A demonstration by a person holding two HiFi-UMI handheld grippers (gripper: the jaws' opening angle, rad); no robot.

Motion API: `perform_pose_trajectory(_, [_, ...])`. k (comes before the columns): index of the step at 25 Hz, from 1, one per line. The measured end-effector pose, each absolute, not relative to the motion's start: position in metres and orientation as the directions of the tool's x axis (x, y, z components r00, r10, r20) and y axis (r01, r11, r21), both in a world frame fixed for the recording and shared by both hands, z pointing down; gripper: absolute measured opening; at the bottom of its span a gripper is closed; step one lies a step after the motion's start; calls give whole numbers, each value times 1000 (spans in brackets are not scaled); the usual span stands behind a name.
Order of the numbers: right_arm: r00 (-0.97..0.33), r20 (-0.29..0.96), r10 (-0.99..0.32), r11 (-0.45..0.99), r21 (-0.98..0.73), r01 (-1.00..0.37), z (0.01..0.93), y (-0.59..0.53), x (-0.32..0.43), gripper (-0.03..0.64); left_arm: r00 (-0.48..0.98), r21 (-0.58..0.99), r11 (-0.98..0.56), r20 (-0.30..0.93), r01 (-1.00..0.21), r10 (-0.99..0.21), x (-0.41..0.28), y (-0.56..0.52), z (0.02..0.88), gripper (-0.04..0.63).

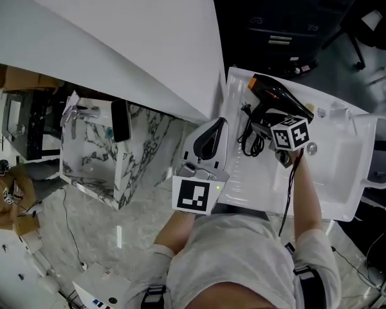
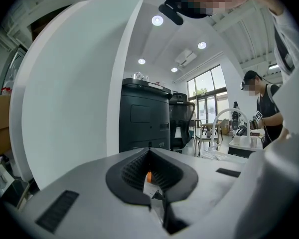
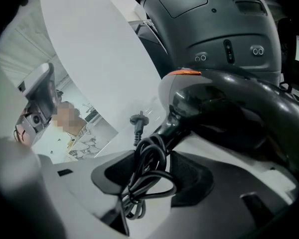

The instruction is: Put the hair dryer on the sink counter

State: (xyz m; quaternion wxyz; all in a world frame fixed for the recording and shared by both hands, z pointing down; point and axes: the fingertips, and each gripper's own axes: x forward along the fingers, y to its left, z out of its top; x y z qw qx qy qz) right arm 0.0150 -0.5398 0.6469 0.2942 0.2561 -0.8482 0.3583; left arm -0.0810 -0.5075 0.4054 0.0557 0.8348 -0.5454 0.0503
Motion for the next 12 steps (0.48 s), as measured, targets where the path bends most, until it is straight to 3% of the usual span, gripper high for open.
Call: perform_pose_trajectory(12, [-666, 667, -334, 616, -381, -690, 644, -541, 16, 218, 400, 39, -399, 137, -916, -906, -80, -504, 405, 14])
